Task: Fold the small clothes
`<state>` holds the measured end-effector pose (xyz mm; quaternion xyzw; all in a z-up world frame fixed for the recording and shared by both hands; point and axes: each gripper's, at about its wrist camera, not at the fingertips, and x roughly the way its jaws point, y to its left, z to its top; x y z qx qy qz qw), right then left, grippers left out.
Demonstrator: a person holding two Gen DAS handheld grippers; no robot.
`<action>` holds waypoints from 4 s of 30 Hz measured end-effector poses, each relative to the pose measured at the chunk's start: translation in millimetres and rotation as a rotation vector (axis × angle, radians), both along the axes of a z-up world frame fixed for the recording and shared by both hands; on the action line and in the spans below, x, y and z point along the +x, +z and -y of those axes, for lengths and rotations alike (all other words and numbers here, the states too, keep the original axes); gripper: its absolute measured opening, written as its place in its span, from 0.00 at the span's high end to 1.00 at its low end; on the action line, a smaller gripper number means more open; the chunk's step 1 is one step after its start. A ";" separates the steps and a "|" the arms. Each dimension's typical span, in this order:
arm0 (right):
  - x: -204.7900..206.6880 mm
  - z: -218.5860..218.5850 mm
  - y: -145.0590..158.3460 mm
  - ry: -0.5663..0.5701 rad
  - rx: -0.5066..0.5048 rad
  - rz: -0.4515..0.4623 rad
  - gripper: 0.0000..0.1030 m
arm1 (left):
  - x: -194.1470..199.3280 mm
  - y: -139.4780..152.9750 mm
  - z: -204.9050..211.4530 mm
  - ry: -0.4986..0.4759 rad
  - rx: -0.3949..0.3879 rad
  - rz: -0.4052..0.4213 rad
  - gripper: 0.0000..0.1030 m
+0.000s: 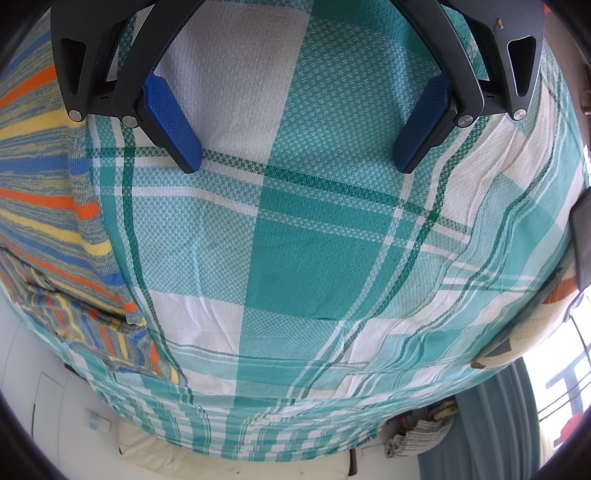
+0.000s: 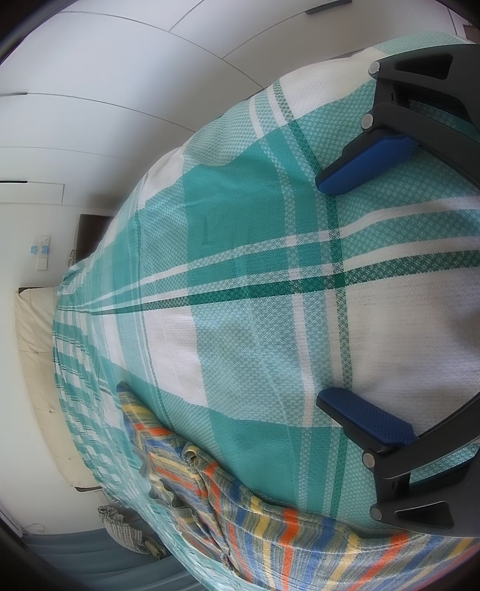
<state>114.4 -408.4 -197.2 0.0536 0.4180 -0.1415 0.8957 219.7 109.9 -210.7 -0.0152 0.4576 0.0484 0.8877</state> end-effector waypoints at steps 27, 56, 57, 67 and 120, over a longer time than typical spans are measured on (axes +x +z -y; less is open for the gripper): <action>-74.4 -95.4 54.2 0.201 0.693 -0.249 0.95 | -71.3 78.7 52.9 -0.291 -0.470 -0.284 0.96; 249.6 -20.8 71.9 0.207 0.469 0.087 0.53 | 208.9 85.3 86.6 -0.246 -0.352 0.018 0.33; 252.2 -39.4 76.4 0.291 0.431 0.041 0.53 | 200.1 83.1 99.3 -0.317 -0.327 -0.001 0.32; 342.3 -109.6 43.5 0.184 0.373 -0.059 0.53 | 257.4 74.5 130.8 -0.149 -0.389 -0.078 0.30; 37.8 -130.9 -4.4 0.192 0.040 -0.134 0.00 | -48.7 25.8 185.6 -0.400 0.132 0.083 0.03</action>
